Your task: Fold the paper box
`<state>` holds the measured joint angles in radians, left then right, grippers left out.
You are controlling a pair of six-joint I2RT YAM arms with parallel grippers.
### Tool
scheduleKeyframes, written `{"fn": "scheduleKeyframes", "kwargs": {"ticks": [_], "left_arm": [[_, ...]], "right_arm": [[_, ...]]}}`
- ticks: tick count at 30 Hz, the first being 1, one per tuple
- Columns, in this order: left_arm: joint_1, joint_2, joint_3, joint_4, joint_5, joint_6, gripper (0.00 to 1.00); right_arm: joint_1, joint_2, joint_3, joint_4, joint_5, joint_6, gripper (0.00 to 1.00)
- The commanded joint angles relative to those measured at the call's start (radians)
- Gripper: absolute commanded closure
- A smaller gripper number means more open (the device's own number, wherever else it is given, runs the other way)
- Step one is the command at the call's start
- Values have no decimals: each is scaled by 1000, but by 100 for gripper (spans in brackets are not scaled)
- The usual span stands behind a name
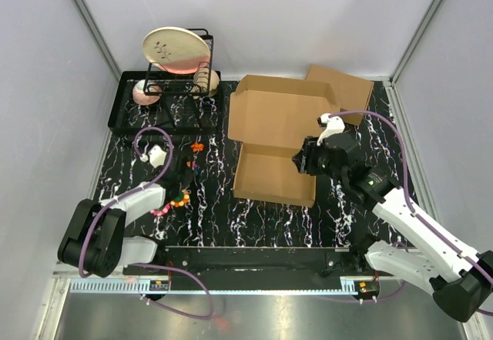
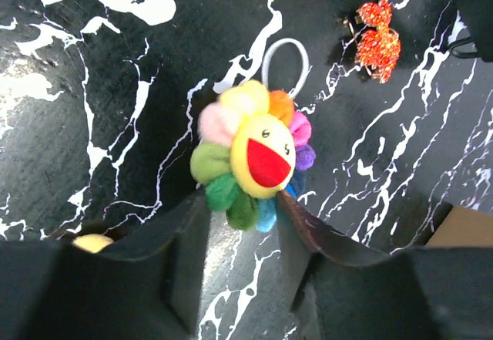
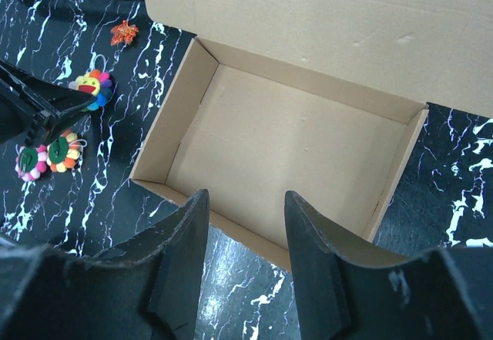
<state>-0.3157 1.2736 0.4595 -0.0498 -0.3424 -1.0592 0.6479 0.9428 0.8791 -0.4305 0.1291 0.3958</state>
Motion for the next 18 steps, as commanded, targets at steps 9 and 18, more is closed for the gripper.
{"fn": "scheduleKeyframes", "kwargs": {"ticks": [9,18], "left_arm": [[7,-297,-25,-2,35,60,98],[-291,-488,131,-59,-12,125,100]], "right_arm": [[7,-38,26,9,-8,-17,51],[9,-85,144,-56,32,-44,52]]}}
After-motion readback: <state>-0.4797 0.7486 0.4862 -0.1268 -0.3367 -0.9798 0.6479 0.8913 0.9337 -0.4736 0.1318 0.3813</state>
